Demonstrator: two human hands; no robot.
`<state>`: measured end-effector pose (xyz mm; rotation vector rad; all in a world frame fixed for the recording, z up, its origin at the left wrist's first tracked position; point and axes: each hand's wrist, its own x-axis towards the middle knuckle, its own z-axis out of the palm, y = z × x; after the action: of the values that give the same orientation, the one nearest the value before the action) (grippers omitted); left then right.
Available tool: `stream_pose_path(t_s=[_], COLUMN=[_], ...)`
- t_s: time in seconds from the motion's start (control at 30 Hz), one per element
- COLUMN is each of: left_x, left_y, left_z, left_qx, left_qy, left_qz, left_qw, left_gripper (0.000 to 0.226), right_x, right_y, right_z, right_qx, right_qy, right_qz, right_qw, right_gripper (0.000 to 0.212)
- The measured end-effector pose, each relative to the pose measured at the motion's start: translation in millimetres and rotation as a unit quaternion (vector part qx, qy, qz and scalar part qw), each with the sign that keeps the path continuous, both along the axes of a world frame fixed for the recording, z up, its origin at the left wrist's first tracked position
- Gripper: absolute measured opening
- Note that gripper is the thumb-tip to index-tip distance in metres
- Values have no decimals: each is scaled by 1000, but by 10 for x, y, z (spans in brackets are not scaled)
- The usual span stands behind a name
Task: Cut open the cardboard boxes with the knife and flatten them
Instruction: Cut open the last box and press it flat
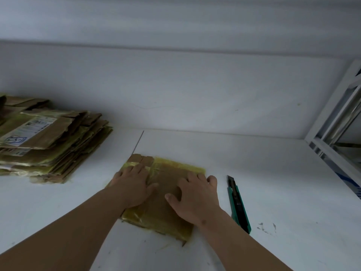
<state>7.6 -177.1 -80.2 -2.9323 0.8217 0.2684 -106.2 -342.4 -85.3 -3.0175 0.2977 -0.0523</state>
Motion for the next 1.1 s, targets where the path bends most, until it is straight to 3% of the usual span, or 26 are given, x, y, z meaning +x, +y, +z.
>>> stream_pose_path(t_s=[0.1, 0.27, 0.43, 0.53, 0.8, 0.9, 1.0, 1.1], left_x=[-81, -123, -104, -123, -254, -242, -278, -332], left_y=[-27, 18, -16, -29, -23, 32, 54, 92], left_z=[-67, -190, -192, -132, 118, 110, 4, -143], left_qx=[-39, -29, -13, -17, 17, -3, -10, -3], left_qy=[44, 78, 79, 72, -65, -40, 42, 44], left_qz=[16, 6, 10, 17, 34, 31, 26, 22], left_qw=[998, 996, 997, 997, 997, 999, 999, 999], left_gripper=[89, 118, 85, 76, 53, 53, 70, 83], right_x=[-17, 48, 101, 108, -84, -162, -200, -137], right_y=[-3, -101, -123, -144, -6, 70, 93, 44], right_z=[-79, -255, -219, -153, -2, 63, -27, -166], right_qx=[3, 28, 37, 43, -11, -6, 10, 42], right_qy=[-40, 64, 98, 109, 91, 34, -71, -66], right_qz=[5, 27, 13, 12, -13, 2, 23, 73], right_qw=[999, 997, 994, 993, 996, 999, 997, 994], right_gripper=[62, 80, 81, 83, 83, 59, 45, 71])
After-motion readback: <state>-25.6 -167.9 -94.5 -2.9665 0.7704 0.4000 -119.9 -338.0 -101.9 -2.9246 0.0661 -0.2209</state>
